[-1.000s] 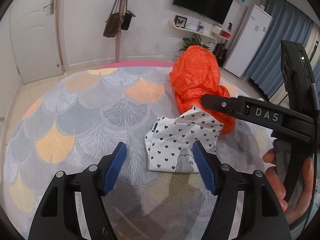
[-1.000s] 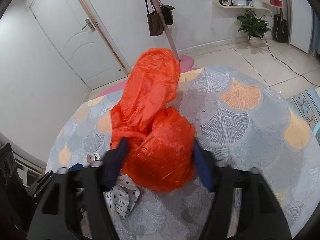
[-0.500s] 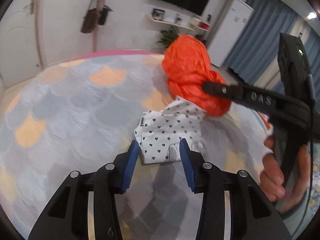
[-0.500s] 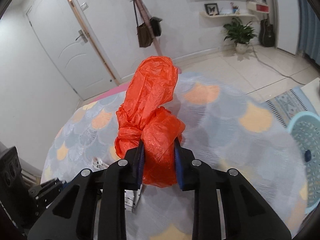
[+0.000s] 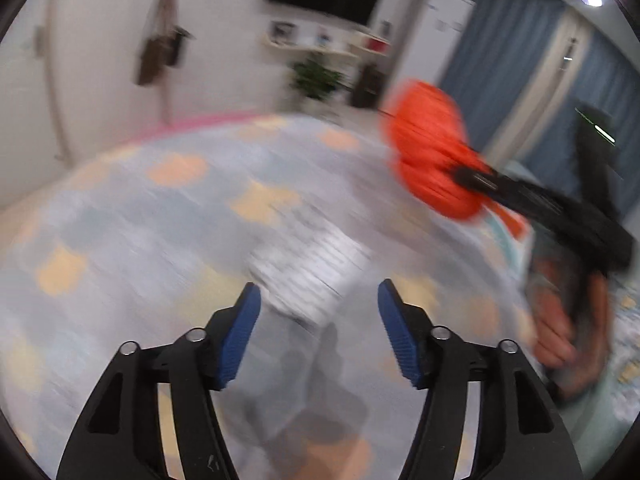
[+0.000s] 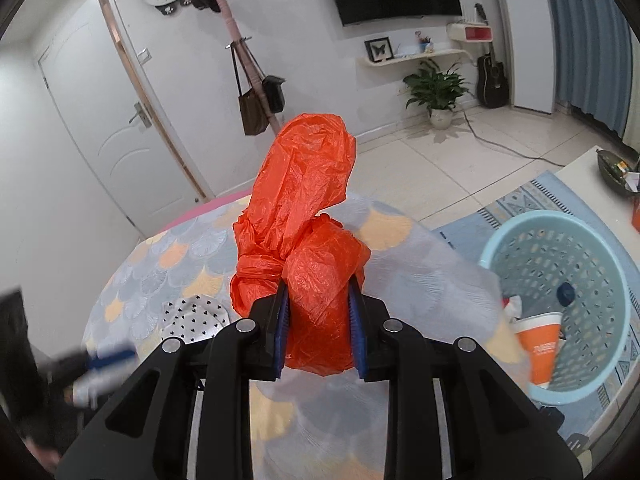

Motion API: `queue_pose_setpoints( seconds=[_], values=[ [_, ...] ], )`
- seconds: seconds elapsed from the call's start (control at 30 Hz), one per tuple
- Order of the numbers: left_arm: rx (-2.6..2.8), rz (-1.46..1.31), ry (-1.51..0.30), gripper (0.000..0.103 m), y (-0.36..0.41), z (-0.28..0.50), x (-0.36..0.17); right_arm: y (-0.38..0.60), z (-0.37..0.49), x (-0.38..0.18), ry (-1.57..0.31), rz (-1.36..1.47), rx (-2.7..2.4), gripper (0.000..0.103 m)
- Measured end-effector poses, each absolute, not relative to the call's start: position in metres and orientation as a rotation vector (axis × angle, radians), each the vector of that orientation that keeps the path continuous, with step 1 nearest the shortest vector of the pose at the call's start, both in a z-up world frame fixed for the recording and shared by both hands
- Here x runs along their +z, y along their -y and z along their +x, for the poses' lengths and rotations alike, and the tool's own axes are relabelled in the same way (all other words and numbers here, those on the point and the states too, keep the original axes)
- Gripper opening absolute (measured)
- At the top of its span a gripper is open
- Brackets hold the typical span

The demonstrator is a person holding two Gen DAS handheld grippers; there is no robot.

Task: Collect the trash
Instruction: 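Grasp the heart-print napkin with the left tool and lift it, then carry the napkin and orange bag over the basket and release both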

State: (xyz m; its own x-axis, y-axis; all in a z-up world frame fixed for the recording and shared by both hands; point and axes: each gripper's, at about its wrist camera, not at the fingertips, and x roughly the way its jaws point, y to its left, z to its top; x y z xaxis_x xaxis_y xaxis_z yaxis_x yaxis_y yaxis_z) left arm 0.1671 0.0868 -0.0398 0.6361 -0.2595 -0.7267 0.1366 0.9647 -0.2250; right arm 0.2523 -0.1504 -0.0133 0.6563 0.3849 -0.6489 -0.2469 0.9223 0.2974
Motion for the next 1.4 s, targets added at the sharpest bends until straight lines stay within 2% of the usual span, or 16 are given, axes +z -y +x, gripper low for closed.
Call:
queue_pose_setpoints(
  seconds=[0.17,0.23,0.33,0.4,0.47,0.77,0.97,1.4],
  values=[
    [-0.235,-0.135,-0.921,0.062,-0.089,0.203,-0.055,0.172,0.235,-0.003,-0.73,0.185,0.341,0.023],
    [-0.259,-0.142,-0.945,0.058,-0.085,0.214,-0.061,0.184,0.23,0.002,-0.717,0.196,0.325,0.023],
    [-0.279,-0.138,-0.958,0.042,-0.079,0.216,-0.061,0.198,0.225,0.006,-0.703,0.212,0.301,0.023],
    [-0.304,-0.135,-0.954,0.015,-0.07,0.218,-0.06,0.21,0.221,0.009,-0.69,0.219,0.279,0.023],
    [-0.325,-0.145,-0.947,0.01,-0.066,0.222,-0.056,0.222,0.218,0.014,-0.671,0.231,0.258,0.023],
    [-0.422,-0.131,-0.799,0.007,-0.009,0.218,0.001,0.273,0.205,0.031,-0.594,0.25,0.137,0.023],
    [-0.517,-0.12,-0.702,0.007,0.054,0.228,0.035,0.318,0.22,0.013,-0.661,0.304,0.01,0.023],
    [-0.631,-0.062,-0.739,0.007,0.19,0.267,0.023,0.391,0.265,-0.065,-0.902,0.434,-0.126,0.025]
  ],
)
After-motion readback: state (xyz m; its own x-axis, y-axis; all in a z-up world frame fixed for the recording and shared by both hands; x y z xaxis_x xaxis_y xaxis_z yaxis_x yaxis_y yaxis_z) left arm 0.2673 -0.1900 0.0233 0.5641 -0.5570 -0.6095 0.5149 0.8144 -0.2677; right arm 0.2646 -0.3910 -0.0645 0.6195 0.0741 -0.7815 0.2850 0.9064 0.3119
